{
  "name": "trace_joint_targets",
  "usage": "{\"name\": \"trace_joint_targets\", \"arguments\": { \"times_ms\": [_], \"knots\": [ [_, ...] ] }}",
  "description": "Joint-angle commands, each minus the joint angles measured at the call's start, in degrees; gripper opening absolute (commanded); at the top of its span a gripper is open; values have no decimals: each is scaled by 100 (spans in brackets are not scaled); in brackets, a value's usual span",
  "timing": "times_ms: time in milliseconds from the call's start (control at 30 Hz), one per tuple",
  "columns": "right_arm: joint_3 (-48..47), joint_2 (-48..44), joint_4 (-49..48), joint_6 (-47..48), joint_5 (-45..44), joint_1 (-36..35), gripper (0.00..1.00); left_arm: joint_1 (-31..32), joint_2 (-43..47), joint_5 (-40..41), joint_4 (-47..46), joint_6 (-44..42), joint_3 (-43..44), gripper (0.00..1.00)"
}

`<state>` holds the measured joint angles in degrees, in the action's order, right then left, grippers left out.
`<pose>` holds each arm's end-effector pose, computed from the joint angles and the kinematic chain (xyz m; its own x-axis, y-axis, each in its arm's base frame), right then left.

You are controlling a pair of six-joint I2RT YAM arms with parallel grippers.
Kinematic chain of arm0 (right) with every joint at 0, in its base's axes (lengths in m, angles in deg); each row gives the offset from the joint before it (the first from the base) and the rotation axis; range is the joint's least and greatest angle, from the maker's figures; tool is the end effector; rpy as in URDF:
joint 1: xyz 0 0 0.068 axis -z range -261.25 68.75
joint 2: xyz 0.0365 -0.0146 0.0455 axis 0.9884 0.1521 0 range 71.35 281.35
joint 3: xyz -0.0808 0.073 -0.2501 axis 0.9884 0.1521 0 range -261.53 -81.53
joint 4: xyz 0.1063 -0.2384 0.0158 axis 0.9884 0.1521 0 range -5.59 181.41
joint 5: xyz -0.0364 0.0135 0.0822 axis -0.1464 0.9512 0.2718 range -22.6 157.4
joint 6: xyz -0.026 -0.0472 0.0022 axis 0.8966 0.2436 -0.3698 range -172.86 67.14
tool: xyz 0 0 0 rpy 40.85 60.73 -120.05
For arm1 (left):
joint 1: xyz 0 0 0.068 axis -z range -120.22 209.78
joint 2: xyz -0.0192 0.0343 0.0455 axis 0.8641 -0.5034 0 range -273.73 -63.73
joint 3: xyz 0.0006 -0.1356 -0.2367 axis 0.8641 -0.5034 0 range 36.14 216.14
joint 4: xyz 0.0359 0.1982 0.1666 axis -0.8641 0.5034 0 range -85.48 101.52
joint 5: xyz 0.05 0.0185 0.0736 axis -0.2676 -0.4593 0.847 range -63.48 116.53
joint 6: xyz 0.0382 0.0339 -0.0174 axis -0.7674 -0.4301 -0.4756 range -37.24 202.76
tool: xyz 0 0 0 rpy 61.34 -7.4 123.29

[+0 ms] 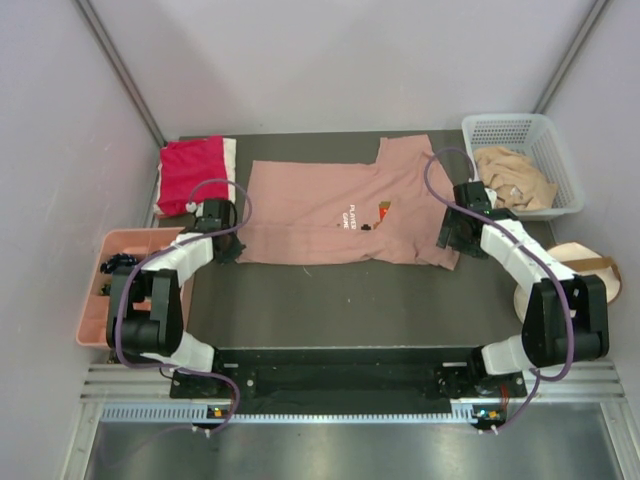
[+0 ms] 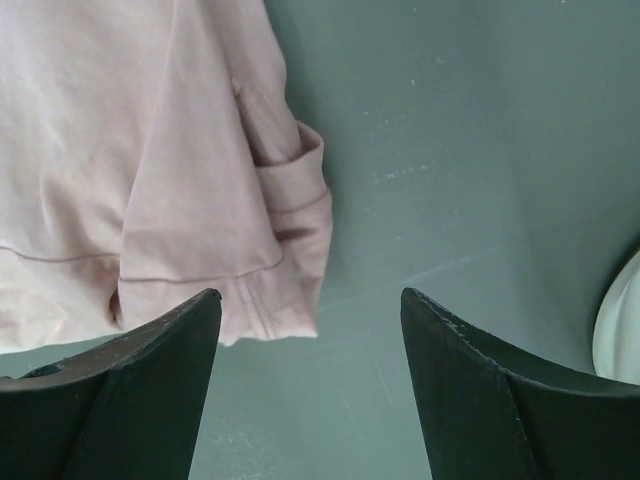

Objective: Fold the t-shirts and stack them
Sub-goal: Fold the flattened tshirt in 1/3 of the way

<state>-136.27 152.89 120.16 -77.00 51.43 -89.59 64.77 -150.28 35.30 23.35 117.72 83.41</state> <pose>0.2754 0.0305 0.2217 -0.8069 0.2791 -0.5206 0.3464 0.9375 -0.0342 0.2887 -0.0199 0.1756 -0.6965 -0.5076 -0.5072 -0.4800 0.8550 -0.1965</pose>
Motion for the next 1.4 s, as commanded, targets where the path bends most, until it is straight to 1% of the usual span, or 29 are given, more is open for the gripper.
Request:
{"name": "trace_joint_targets", "arguments": {
  "times_ms": [0, 200, 367, 467, 500, 600, 1067, 1167, 1200, 1233, 1367],
  "knots": [
    [51, -252, -85, -82, 181, 69, 72, -271, 15, 230, 218, -121, 152, 0],
    [165, -454, -94, -152, 550, 69, 72, -315, 32, 89, 174, -69, 11, 0],
    [271, -551, -112, -135, 770, 69, 68, -315, -29, 10, 165, -42, 11, 0],
    [350, -534, -190, -143, 858, 69, 61, -315, -38, 10, 165, -42, 28, 0],
    [376, -525, -208, -144, 884, 69, 56, -315, -38, 10, 174, -42, 28, 0],
    [429, -446, -287, -170, 928, 69, 49, -315, -47, 1, 174, -51, 46, 0],
    [517, 29, -569, -231, 1078, 69, 44, -315, -56, 28, 183, -59, 37, 0],
    [517, 73, -595, -240, 1078, 69, 38, -315, -56, 36, 191, -60, 46, 0],
    [526, 90, -604, -231, 1078, 69, 31, -315, -38, 37, 191, -68, 37, 0],
    [535, 99, -604, -240, 1087, 69, 29, -315, -47, 45, 183, -60, 28, 0],
    [552, 143, -622, -258, 1113, 69, 26, -315, -38, 54, 191, -51, 20, 0]
  ]
}}
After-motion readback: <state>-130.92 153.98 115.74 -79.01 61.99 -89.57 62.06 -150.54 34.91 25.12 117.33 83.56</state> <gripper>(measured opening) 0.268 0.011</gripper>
